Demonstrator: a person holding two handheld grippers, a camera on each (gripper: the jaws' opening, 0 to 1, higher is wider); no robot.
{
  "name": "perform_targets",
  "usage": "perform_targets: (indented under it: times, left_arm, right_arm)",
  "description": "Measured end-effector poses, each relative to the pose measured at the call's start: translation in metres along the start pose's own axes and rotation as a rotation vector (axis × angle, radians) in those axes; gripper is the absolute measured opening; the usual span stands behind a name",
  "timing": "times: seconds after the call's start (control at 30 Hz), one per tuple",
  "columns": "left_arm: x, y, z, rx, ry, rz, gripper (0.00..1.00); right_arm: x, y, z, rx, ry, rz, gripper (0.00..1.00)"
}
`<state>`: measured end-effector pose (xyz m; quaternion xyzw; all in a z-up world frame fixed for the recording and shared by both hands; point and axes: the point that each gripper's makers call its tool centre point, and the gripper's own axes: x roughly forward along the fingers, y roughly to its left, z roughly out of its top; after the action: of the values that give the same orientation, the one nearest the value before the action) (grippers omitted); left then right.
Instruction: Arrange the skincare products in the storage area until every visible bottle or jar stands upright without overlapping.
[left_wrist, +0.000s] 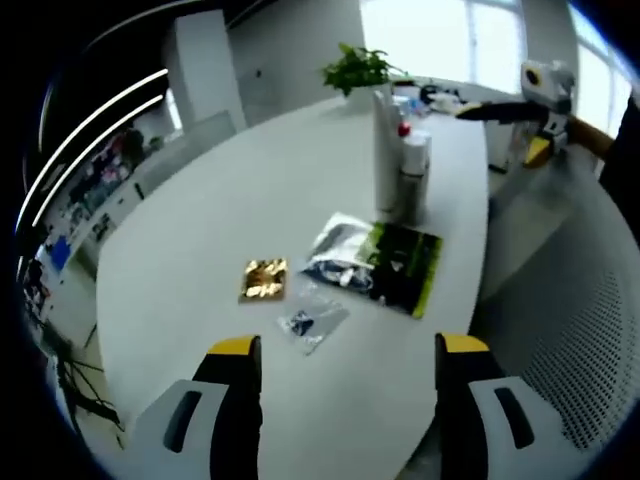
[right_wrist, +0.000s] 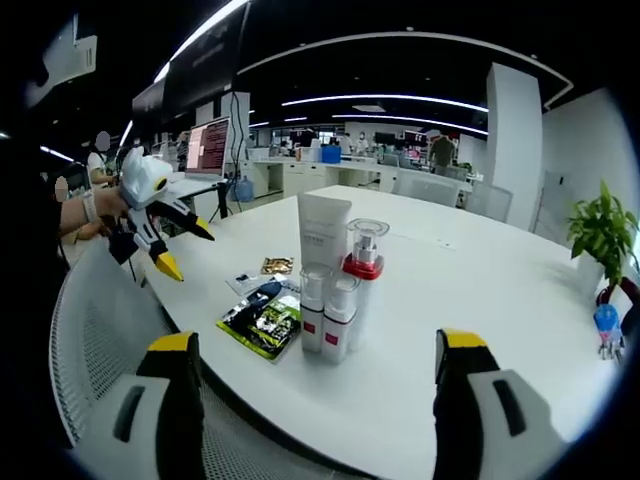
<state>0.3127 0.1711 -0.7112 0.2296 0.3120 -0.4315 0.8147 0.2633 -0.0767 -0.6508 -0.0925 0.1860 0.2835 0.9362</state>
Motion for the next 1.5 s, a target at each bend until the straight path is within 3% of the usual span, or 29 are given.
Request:
perform_targets:
  times: [0.47,0.67,1.03,1.5]
  left_arm:
    - [0.035,0.015,0.006,0.109,0.039,-0.113,0.54]
    - [0.049,0.024,0.001,0.17,0.097,-0.152,0.52]
    - [0.068,0.035,-0.007,0.197,0.171,-0.213,0.49]
    - [0.087,0.035,-0.018,0.279,0.28,-0.283,0.47]
  right_arm:
    - [0.0,0.0,0.001,0.004,-0.003,0.002,0.97]
    - [0.0,0.001,0.001,0.006,-0.005,0.009,0.97]
    - [0.0,0.003,0.002,0.001,-0.014,0.015,0.96]
    - [0.0,0.0,0.002,-0.005,-0.019,0.001,0.95]
